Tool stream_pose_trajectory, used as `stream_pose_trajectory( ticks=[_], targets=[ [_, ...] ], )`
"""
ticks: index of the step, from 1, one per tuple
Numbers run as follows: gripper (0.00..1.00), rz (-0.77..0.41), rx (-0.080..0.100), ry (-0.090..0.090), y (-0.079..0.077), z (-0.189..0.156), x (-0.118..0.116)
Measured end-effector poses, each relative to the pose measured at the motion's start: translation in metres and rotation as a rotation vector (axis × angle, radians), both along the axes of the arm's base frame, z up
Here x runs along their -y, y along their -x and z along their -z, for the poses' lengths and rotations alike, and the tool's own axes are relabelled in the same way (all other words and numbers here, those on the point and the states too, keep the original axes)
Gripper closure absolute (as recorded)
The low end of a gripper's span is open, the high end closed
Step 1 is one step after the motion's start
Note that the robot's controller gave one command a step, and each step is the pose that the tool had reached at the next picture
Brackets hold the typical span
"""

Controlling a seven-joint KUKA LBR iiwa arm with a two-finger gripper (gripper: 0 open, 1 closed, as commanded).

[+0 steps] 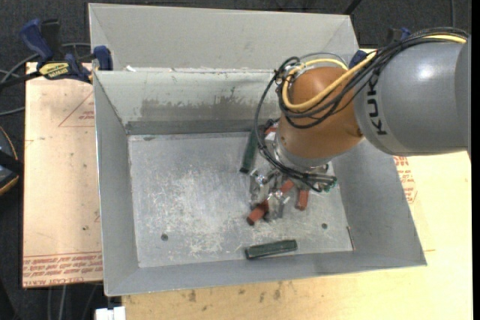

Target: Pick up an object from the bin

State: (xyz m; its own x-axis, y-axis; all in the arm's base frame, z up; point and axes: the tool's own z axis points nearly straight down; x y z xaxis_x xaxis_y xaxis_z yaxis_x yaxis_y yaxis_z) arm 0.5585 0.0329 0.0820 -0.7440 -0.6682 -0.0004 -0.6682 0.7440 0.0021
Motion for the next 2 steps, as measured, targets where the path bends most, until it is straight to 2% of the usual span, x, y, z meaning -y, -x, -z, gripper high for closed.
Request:
stream_pose_trajectory(
  ticks=[1, 2],
  targets=[
    [1.00, -0.124, 0.011, 0.000, -0.015, -0.039, -0.020],
    [1.00, -0.023, 0.012, 0.000, -0.003, -0.229, 0.003]
  ],
)
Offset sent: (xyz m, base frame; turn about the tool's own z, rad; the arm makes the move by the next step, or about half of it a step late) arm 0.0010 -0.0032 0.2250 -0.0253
